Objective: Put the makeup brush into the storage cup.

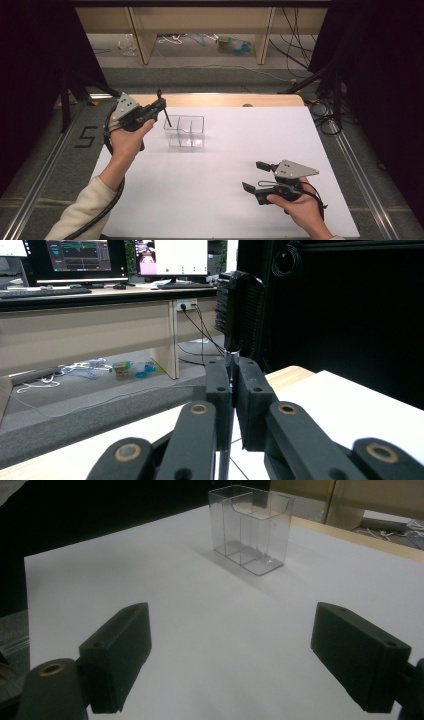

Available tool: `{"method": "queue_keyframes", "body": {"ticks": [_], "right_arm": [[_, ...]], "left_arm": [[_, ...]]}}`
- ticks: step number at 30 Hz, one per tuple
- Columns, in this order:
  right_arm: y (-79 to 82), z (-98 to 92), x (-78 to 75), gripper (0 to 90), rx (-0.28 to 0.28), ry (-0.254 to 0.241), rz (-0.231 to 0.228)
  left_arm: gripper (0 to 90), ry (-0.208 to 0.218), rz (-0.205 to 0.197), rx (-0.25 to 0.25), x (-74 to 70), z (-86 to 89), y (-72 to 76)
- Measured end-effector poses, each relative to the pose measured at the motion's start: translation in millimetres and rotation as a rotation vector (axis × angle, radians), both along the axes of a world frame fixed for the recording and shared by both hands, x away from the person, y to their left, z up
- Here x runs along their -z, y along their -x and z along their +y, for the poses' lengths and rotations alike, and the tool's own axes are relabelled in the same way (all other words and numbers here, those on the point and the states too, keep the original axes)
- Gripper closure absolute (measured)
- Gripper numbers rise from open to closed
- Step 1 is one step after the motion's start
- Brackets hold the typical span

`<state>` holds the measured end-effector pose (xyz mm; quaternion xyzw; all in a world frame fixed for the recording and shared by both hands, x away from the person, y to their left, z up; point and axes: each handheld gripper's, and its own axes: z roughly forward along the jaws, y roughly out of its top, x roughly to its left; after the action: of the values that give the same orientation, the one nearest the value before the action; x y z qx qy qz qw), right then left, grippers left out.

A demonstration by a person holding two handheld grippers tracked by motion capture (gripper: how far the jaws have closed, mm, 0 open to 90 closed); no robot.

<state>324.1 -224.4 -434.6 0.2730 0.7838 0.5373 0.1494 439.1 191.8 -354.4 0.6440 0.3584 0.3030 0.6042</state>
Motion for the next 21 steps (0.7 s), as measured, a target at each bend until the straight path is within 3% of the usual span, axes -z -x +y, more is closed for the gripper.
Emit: {"method": "queue_keyframes", "body": {"ticks": [21], "right_arm": [[-0.2, -0.1, 0.0, 17.5, -0.001, -0.002, -0.004]], "left_arm": [[85.0, 0.006, -0.001, -0.003, -0.8, -2.1, -6.0]]}}
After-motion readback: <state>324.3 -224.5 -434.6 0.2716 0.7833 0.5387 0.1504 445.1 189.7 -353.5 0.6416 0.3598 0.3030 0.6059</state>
